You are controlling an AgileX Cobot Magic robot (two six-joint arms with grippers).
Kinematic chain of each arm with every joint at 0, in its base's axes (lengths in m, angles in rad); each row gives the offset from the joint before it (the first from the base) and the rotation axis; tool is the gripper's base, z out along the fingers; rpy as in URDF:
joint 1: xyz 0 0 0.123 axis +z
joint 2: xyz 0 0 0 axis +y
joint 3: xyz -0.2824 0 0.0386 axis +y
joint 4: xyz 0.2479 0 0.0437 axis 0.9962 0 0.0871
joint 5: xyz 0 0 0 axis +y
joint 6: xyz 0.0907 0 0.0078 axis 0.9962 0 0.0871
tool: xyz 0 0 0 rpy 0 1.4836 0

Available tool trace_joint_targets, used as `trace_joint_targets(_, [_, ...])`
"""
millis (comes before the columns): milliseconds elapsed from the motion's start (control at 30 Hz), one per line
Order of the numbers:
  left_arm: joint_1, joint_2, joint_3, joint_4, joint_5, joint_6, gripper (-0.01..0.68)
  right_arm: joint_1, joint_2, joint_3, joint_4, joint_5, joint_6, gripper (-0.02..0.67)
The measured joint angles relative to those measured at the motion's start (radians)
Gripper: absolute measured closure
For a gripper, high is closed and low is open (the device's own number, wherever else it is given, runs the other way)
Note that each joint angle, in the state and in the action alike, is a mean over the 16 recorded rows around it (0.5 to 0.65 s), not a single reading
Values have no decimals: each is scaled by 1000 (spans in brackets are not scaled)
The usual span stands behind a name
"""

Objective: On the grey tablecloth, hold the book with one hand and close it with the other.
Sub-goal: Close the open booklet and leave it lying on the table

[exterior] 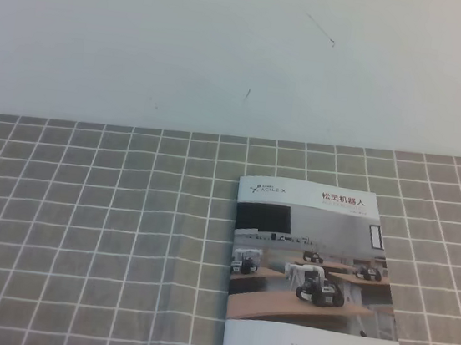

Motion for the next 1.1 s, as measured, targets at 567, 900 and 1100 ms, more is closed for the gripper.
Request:
trace_joint_targets(567, [0,-1,0,3,0,-18,676,-236,-328,235,-51,-240,-13,652])
trace_joint_targets(900, [0,-2,0,4,-1,-18,676,-373,-413,371,-82,-326,-7,652])
trace_joint_targets(1100, [0,-2,0,5,-1,-18,676,-394,-413,374,-71,-322,-1,652])
